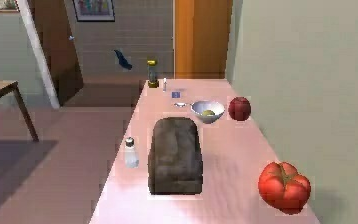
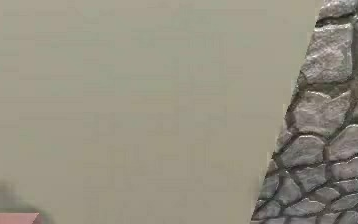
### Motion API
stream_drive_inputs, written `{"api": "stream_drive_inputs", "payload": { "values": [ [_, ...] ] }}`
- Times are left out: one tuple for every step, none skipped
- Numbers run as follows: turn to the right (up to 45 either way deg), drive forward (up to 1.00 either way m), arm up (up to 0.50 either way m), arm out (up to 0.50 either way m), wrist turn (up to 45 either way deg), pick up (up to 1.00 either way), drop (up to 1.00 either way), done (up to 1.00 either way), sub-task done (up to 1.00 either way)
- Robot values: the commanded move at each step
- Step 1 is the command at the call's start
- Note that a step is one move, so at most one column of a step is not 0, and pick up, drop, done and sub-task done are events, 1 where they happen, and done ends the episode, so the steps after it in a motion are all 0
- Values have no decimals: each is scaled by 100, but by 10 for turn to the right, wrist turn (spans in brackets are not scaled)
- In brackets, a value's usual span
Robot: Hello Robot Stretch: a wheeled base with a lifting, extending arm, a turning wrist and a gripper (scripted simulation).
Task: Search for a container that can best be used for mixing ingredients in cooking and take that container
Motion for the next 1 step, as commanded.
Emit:
{"api": "stream_drive_inputs", "payload": {
  "values": [
    [-450, 0, 0, 0, 0, 0, 0, 0, 0]
  ]
}}
